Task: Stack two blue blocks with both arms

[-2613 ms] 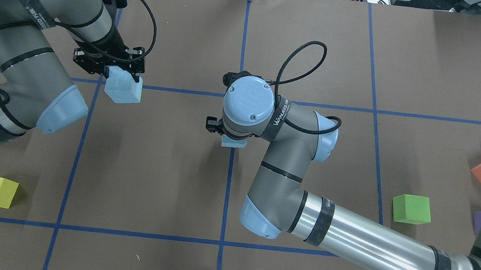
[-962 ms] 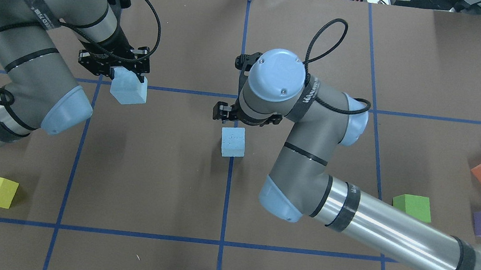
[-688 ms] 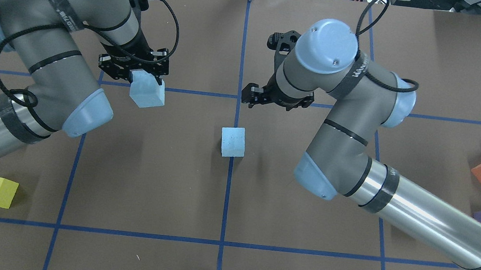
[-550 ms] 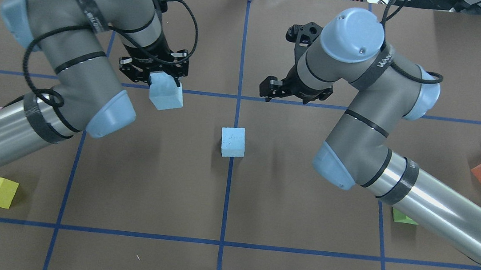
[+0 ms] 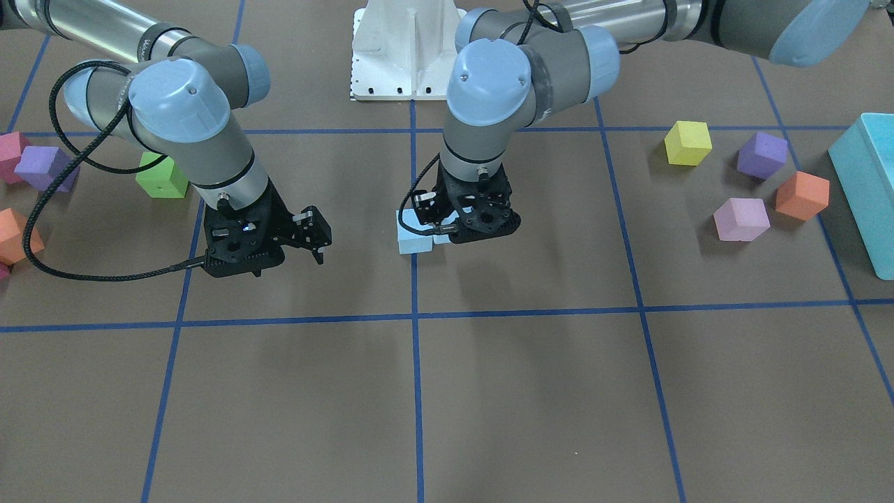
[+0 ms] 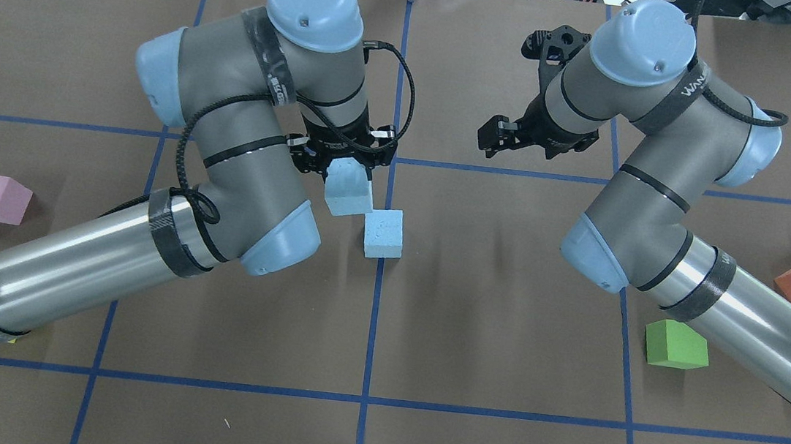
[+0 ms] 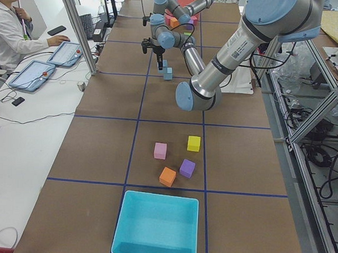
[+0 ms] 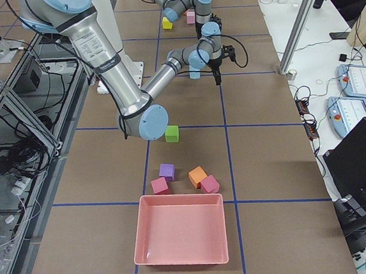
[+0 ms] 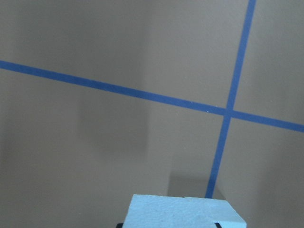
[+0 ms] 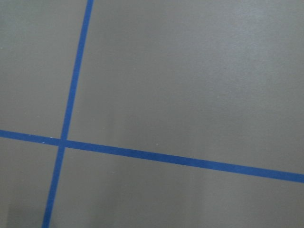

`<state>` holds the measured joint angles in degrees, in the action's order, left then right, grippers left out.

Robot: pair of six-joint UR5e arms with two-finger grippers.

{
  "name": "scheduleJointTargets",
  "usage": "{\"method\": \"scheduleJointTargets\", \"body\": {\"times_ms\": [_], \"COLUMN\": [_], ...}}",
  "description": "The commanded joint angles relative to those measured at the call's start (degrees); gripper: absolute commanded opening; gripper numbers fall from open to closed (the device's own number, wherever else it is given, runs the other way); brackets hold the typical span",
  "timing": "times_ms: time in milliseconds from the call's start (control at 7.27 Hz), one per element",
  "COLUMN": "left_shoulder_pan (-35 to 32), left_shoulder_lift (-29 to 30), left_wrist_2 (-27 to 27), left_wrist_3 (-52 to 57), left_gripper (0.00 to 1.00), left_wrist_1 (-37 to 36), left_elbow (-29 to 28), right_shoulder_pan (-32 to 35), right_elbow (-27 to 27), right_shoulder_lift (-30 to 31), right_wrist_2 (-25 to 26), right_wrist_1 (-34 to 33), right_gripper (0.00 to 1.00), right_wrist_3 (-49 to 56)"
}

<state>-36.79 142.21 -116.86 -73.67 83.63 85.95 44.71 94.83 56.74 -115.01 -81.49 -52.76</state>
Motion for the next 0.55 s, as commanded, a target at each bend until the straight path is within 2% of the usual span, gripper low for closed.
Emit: {"method": "scheduleJointTargets", "body": {"times_ms": [0,412], "left_shoulder_pan": [2.0,3.8], "left_shoulder_lift": [2.2,1.8], "left_wrist_2": [0.9,2.2], "left_wrist_3": [-0.2,0.1], "left_gripper": [0.63,0.63], "left_wrist_1": [0.3,2.4], "left_elbow": [-2.5,-3.2], "right_shoulder_pan": [0.2,0.2], "right_elbow": [0.0,0.0], "right_shoulder_lift": [0.6,0.9], "right_wrist_2": [0.0,0.1], "right_wrist_1": [0.1,0.1], "right_gripper": [1.00,1.00], "right_wrist_3": [0.2,0.4]}}
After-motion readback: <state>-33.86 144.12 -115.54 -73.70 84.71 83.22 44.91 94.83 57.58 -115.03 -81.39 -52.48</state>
